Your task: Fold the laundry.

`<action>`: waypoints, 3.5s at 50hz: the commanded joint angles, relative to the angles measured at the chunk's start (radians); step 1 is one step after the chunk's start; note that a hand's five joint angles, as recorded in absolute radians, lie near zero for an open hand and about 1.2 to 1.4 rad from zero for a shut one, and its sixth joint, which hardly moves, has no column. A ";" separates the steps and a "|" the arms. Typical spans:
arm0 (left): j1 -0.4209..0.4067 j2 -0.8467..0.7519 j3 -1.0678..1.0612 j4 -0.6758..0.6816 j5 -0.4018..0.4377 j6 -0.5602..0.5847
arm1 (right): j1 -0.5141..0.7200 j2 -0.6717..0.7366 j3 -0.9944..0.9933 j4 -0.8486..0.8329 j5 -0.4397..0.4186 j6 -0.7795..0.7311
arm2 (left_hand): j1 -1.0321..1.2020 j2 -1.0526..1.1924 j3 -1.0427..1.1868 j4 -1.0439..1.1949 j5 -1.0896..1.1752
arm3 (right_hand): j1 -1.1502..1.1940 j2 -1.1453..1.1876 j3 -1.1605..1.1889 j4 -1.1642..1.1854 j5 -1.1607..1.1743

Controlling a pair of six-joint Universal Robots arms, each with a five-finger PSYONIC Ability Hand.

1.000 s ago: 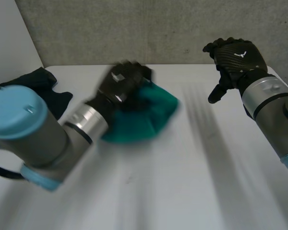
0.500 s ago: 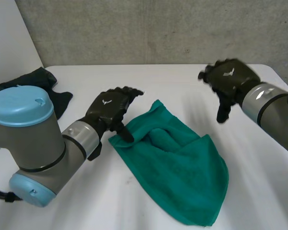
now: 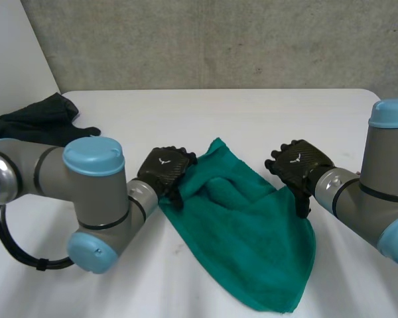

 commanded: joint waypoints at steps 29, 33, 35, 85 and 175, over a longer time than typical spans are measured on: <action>-0.021 0.326 -0.019 0.073 -0.050 0.113 | -0.028 -0.080 -0.044 -0.096 0.004 0.071 | 1.041 1.042 1.043 1.042 1.038 | 1.200 1.174 1.181 1.161 1.164; -0.021 0.468 -0.051 0.073 -0.050 0.110 | -0.057 -0.195 -0.090 -0.096 -0.005 0.109 | 1.041 1.042 1.043 1.042 1.038 | 1.200 1.174 1.181 1.161 1.164; -0.021 0.522 -0.060 0.073 -0.050 0.109 | -0.057 -0.223 -0.114 -0.096 -0.007 0.122 | 1.041 1.042 1.043 1.042 1.038 | 1.200 1.174 1.181 1.161 1.164; -0.016 0.666 -0.164 0.072 -0.061 0.050 | -0.020 -0.068 -0.155 0.190 0.028 0.652 | 1.041 1.042 1.043 1.042 1.038 | -0.022 -0.048 -0.041 -0.061 -0.058; 0.062 0.395 -0.198 0.047 -0.061 0.058 | 0.058 0.089 -0.361 0.279 -0.064 0.177 | 1.041 1.042 1.043 1.042 1.038 | -0.022 -0.048 -0.041 -0.061 -0.058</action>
